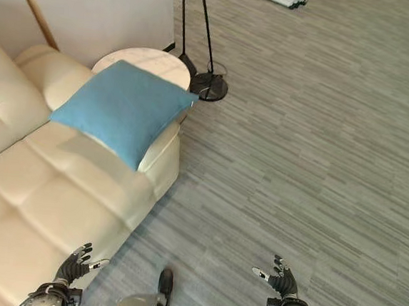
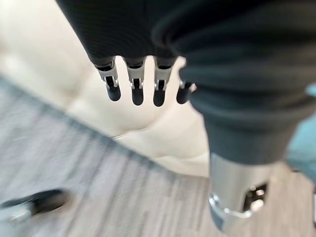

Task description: Pick up all the scattered cushions and arrange them neatly on the sofa.

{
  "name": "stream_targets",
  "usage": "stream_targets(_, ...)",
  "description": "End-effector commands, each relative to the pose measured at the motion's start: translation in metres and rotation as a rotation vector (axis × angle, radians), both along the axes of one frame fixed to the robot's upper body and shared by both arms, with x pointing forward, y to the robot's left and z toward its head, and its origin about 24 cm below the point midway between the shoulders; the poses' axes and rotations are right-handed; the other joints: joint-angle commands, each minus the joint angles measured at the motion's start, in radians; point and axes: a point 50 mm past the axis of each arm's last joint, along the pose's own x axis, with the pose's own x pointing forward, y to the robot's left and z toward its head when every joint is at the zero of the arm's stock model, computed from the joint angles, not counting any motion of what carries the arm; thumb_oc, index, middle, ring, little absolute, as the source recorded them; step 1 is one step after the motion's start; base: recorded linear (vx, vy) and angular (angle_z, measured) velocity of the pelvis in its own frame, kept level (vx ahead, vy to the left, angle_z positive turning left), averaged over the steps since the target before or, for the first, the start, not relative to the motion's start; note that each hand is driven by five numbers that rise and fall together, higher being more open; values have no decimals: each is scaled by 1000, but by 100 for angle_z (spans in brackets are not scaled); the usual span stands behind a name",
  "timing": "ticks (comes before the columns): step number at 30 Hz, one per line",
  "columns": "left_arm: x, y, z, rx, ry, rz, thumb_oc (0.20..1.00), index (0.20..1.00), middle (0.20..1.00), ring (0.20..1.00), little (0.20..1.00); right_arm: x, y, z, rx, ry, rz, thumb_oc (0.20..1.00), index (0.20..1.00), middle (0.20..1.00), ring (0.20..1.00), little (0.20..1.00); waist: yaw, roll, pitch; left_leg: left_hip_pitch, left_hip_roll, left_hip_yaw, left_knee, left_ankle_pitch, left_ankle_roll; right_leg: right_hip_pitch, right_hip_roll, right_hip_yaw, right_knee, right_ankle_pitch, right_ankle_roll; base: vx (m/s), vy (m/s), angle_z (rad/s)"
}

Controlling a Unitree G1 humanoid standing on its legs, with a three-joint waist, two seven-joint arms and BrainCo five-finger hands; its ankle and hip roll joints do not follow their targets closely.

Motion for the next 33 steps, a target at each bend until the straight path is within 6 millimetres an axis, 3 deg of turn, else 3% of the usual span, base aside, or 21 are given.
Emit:
stream_targets(1, -3, 10, 9, 34, -45, 16, 1000, 1000, 1000, 1000, 1000, 19, 0, 15, -1, -102, 11, 1000, 1000, 1000, 1000, 1000, 21, 27, 4, -6, 73, -7, 74, -88, -64, -53, 16, -33, -209, 289, -4, 346, 204, -13)
stream_targets(2, -5, 10, 7, 30, -39, 23, 1000, 1000, 1000, 1000, 1000, 20, -1, 15, 0, -100, 12, 1000, 1000, 1000, 1000, 1000, 7, 35, 9, 23, 69, -20, 65, -97, -64, -73, 14, -54, -216, 270, -11, 478, 156, -11)
stream_targets(4, -7, 10, 3, 19, -25, 39, 1000, 1000, 1000, 1000, 1000, 21, -5, 17, -14, -101, 2, 1000, 1000, 1000, 1000, 1000, -34, 54, 23, 120, 58, -52, 40, -143, -73, -156, 8, -110, -377, 249, -18, 581, 12, 26)
stream_targets(5, -7, 11, 3, 20, -22, 53, 1000, 1000, 1000, 1000, 1000, 22, -6, 18, -16, -101, 0, 1000, 1000, 1000, 1000, 1000, -50, 48, 36, 156, 40, -71, 38, -162, -78, -198, 8, -100, -480, 288, -3, 561, -78, 43)
stream_targets(7, -5, 12, 3, 22, -30, 66, 1000, 1000, 1000, 1000, 1000, 23, -5, 18, -21, -103, 6, 1000, 1000, 1000, 1000, 1000, -66, 51, 47, 191, 34, -97, 36, -182, -88, -227, 12, -85, -555, 318, 16, 392, -93, 46)
stream_targets(10, -5, 13, 4, 25, -43, 87, 1000, 1000, 1000, 1000, 1000, 21, -6, 17, -40, -90, 21, 1000, 1000, 1000, 1000, 1000, -87, 54, 50, 238, 36, -142, 37, -211, -100, -262, 21, -35, -586, 350, 29, 362, -132, 63)
stream_targets(13, -5, 14, 4, 31, -44, 87, 1000, 1000, 1000, 1000, 1000, 13, -6, 12, -25, -67, 17, 1000, 1000, 1000, 1000, 1000, -100, 52, 35, 295, 50, -199, 37, -243, -121, -246, 32, 16, -565, 364, 18, 392, -238, 77)
stream_targets(14, -5, 13, 3, 30, -39, 83, 1000, 1000, 1000, 1000, 1000, 12, -6, 11, -22, -60, 14, 1000, 1000, 1000, 1000, 1000, -103, 52, 27, 299, 61, -204, 43, -242, -131, -239, 33, 9, -556, 365, 11, 423, -380, 138)
stream_targets(15, -5, 11, 2, 18, -39, 91, 1000, 1000, 1000, 1000, 1000, 12, -8, 10, -28, -54, 13, 1000, 1000, 1000, 1000, 1000, -105, 59, 14, 286, 93, -209, 91, -201, -163, -216, 43, -4, -543, 357, -4, 400, -474, 159)
stream_targets(16, -2, 9, 2, -2, -49, 103, 1000, 1000, 1000, 1000, 1000, 16, -11, 14, -27, -75, 8, 1000, 1000, 1000, 1000, 1000, -101, 55, 16, 211, 120, -193, 231, -121, -190, -176, 42, -30, -549, 336, -28, 362, -460, 142)
stream_targets(18, -2, 8, 1, -16, -51, 115, 1000, 1000, 1000, 1000, 1000, 16, -12, 15, -27, -78, 5, 1000, 1000, 1000, 1000, 1000, -102, 54, 13, 184, 137, -175, 262, -105, -192, -159, 48, -41, -555, 318, -41, 153, -240, 78)
stream_targets(19, 1, 7, -1, -33, -51, 137, 1000, 1000, 1000, 1000, 1000, 16, -16, 14, -38, -67, -9, 1000, 1000, 1000, 1000, 1000, -90, 40, 18, 116, 150, -132, 305, -101, -181, -117, 47, -66, -569, 287, -59, 176, -233, 59)
stream_targets(24, 3, 9, -2, -29, -45, 157, 1000, 1000, 1000, 1000, 1000, 13, -24, 13, -46, -54, -58, 1000, 1000, 1000, 1000, 1000, -72, 19, 18, 28, 121, -34, 228, -145, -161, -57, 44, -118, -588, 250, -68, 109, -124, 24)
stream_targets(27, -4, 11, -5, -30, -28, 174, 1000, 1000, 1000, 1000, 1000, 10, -26, 10, -44, -41, -75, 1000, 1000, 1000, 1000, 1000, -72, 26, 14, 64, 134, 24, 164, -141, -163, -42, 51, -147, -584, 238, -67, 79, -19, 64)
stream_targets(28, -14, 14, -10, -25, 11, 180, 1000, 1000, 1000, 1000, 1000, 4, -29, 9, -49, -32, -94, 1000, 1000, 1000, 1000, 1000, -73, 31, -2, 102, 139, 77, 117, -142, -161, -9, 48, -196, -592, 230, -61, 98, 22, 63)
stream_targets(33, -28, 15, -16, -24, 51, 190, 1000, 1000, 1000, 1000, 1000, 11, -31, 17, -95, -60, -71, 1000, 1000, 1000, 1000, 1000, -53, 28, -27, 158, 118, 67, 27, -133, -148, 24, 49, -222, -611, 231, -47, 105, 83, 39)
